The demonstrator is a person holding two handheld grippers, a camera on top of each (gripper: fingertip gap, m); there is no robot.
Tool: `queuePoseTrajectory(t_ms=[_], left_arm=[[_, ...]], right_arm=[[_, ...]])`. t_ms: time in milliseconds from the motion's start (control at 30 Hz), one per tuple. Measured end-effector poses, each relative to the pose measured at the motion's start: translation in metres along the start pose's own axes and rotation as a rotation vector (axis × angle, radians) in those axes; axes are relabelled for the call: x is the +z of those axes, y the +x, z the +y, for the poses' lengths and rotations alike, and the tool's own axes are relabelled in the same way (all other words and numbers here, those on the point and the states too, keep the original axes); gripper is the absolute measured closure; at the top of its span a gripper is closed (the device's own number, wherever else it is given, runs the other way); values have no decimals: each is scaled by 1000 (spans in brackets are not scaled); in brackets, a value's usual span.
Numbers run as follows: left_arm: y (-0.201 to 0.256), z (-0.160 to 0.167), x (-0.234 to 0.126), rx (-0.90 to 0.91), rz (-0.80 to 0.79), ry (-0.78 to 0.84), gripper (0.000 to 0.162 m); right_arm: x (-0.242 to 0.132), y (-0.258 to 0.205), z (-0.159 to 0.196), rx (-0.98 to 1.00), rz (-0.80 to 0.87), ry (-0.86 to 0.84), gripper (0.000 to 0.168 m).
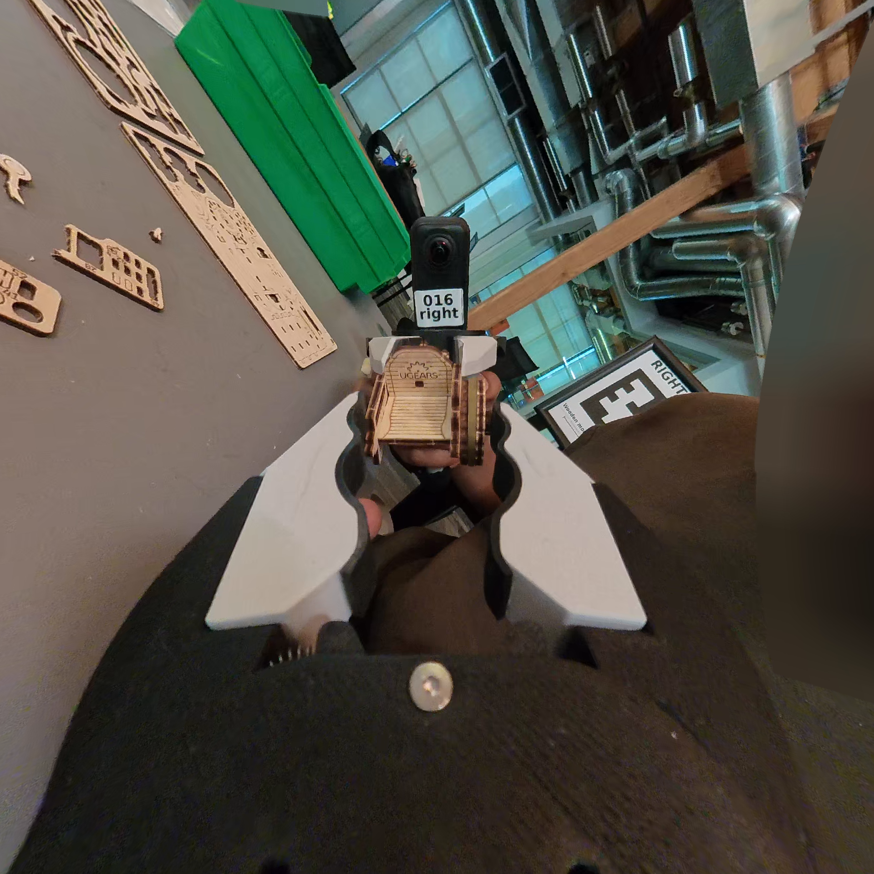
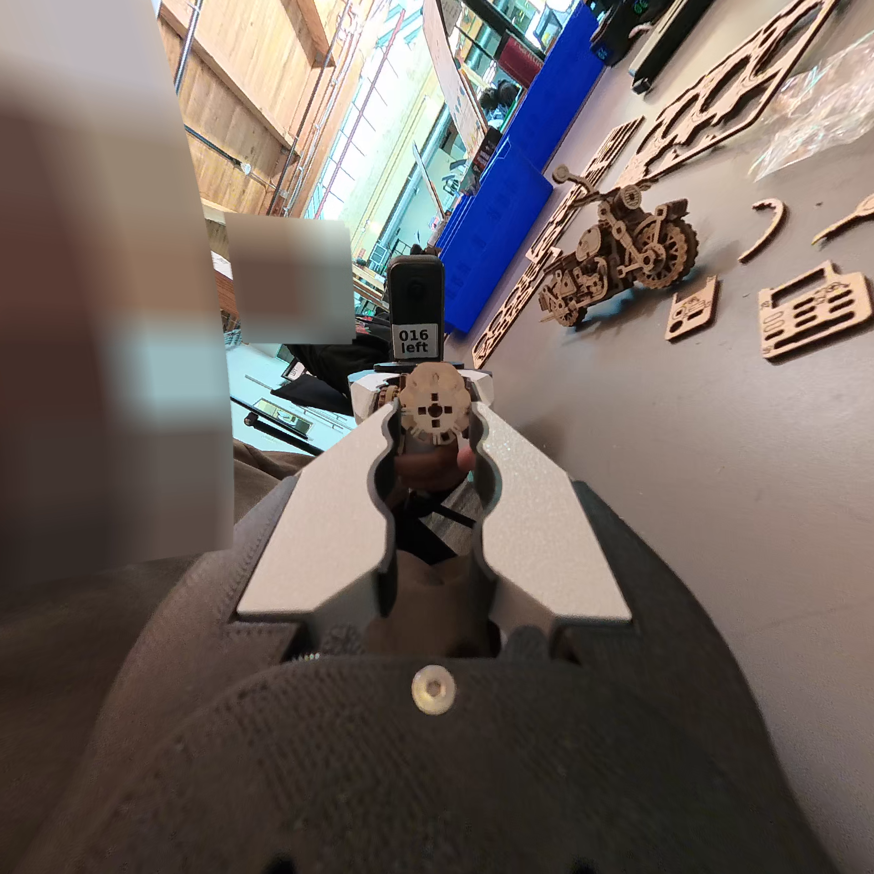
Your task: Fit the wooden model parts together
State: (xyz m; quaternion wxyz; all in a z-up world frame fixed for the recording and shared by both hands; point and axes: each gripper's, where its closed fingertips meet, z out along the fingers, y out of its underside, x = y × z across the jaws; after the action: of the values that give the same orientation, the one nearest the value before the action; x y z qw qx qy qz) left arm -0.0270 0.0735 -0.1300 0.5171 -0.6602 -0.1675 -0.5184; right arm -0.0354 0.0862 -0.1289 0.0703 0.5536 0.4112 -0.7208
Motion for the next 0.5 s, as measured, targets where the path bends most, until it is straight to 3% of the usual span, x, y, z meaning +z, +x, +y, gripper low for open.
queuePoseTrajectory(t_ms=[33, 500], left_arm=[[0, 0, 0, 1, -1, -3, 112], [1, 2, 0, -12, 22, -16, 112]], right_arm=[[0, 0, 1, 0, 1, -4, 142], [0, -1, 2, 25, -11, -8, 142]])
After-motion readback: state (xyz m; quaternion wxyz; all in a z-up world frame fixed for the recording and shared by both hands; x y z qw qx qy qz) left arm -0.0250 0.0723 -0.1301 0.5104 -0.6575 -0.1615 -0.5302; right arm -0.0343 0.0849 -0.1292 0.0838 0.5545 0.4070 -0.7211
